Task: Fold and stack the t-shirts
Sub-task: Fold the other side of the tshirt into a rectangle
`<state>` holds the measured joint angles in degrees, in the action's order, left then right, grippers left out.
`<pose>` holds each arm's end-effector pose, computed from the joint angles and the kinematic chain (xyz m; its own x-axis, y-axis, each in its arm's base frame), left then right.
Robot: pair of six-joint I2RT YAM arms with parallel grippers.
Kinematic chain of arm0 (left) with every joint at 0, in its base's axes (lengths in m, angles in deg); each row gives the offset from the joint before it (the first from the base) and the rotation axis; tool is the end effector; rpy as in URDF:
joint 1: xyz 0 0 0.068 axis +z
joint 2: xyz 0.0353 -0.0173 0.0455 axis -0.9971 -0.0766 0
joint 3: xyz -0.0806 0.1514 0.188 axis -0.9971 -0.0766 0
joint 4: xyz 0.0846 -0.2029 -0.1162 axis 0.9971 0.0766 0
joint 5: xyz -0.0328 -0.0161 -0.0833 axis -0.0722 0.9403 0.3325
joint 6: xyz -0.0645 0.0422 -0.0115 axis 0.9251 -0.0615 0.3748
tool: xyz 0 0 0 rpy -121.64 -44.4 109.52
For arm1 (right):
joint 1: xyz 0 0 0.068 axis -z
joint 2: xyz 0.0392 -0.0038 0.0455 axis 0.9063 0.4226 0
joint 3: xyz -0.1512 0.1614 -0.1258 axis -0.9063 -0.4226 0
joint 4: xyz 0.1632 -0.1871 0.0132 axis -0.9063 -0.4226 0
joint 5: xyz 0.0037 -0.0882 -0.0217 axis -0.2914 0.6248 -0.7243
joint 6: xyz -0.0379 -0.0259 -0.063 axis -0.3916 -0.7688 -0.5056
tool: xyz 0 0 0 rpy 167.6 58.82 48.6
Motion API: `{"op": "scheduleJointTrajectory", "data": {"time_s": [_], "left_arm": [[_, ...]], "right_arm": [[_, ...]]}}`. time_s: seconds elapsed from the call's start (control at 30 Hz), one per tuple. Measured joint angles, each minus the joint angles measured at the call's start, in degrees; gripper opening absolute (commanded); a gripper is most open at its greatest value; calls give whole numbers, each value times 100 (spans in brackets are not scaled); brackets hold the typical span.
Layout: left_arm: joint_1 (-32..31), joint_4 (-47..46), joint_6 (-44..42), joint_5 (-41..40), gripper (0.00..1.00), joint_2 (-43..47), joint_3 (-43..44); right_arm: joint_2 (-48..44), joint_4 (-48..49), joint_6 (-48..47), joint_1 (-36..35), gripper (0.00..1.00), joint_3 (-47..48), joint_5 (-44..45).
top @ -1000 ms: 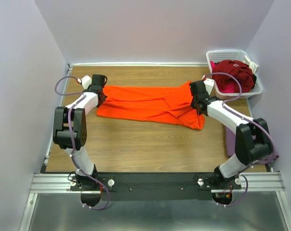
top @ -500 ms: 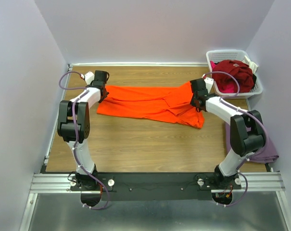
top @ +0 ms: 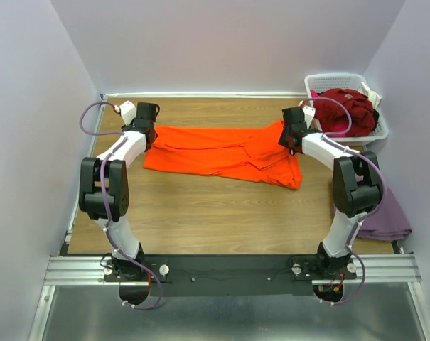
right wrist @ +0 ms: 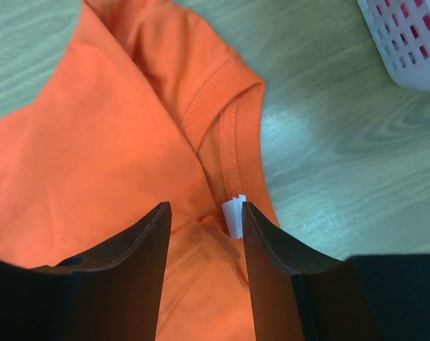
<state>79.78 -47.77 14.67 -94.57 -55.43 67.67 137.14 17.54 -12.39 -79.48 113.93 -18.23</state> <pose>0.4018 -0.0096 0.1794 -0.4106 -0.5595 -0.7200 -0.6693 0.7212 -0.1787 0.3949 0.0733 0.1648 -0.6315 0.2766 -0.7244 0.3749 0.9267 0.0269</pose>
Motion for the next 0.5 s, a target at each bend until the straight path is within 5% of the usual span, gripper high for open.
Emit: {"op": "scheduleJointTrajectory", "data": {"time_s": [0.2,0.5], "left_arm": [[-275,-79,-28,-138,49,669,-162],[-935,-236,-48,76,49,1071,-837]], "right_arm": [[-212,85,0,4,53,-105,-328],[-1670,140,190,-544,52,-1515,-1121]]}}
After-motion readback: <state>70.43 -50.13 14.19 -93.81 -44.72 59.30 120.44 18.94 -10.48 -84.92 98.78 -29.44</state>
